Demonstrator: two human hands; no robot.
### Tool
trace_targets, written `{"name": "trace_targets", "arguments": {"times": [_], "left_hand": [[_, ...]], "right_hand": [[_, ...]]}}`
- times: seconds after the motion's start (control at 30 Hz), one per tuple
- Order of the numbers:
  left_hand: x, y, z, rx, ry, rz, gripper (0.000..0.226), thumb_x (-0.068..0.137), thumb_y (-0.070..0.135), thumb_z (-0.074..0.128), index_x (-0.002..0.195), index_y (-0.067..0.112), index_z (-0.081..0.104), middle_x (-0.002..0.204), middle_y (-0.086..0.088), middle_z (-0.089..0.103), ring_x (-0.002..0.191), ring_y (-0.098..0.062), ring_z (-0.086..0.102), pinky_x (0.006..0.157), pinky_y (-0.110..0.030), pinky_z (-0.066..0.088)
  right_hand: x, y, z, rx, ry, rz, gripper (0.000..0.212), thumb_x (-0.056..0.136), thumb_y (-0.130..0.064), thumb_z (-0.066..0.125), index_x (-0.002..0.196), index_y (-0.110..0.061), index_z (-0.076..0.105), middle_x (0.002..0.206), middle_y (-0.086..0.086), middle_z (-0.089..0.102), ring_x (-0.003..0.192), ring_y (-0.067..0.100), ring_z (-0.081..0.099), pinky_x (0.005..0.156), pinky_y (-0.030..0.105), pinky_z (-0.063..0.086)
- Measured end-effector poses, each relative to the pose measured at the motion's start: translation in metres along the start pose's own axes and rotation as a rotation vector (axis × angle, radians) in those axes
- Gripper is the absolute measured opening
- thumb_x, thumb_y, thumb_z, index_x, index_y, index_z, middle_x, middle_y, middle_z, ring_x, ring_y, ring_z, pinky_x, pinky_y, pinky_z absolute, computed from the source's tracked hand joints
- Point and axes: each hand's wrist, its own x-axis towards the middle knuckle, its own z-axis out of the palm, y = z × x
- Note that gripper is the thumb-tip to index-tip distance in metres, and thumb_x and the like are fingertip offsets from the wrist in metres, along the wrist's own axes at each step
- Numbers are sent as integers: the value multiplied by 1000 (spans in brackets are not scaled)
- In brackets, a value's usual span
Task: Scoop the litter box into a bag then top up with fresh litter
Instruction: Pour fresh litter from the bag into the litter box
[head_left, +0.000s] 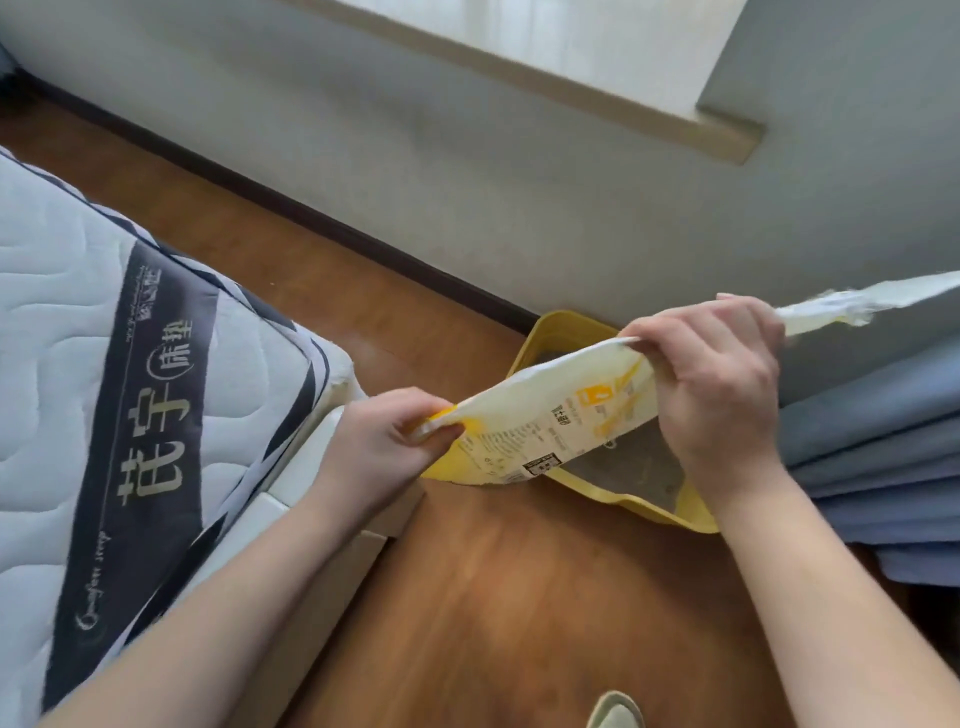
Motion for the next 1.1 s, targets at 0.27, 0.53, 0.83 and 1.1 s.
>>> {"name": "trace_targets", "arguments": {"times": [0.27,0.53,0.83,1.1], "left_hand": [[17,-30,18,122,51,67,8,77,25,74,84,23,77,73,12,69,72,-4,59,58,-16,43],[14,-24,18,287,49,158,24,78,39,62,85,22,78,75,4,72,72,-17,64,60,-36,52],[16,2,22,360,14,58,13,86,29,66,85,21,77,72,5,69,72,-15,64,61,-39,57],[6,-9,56,306,-44,-49,4,85,29,72,87,29,76,77,13,68,74,-6,63,61,-30,56]], "right_hand": [[-29,16,57,-19,78,33,21,98,-21,56,88,-12,73,81,3,69,82,29,57,86,40,34],[-42,23,81,-35,29,-38,18,97,-17,52,94,-9,68,89,7,66,84,33,56,84,39,32],[-51,-3,79,118,-157,-112,23,86,-32,58,99,-16,68,92,0,67,86,25,59,80,37,38],[-79,-5,98,174,-175,-23,22,90,-29,49,87,-17,67,82,-4,64,76,21,57,74,31,31]]}}
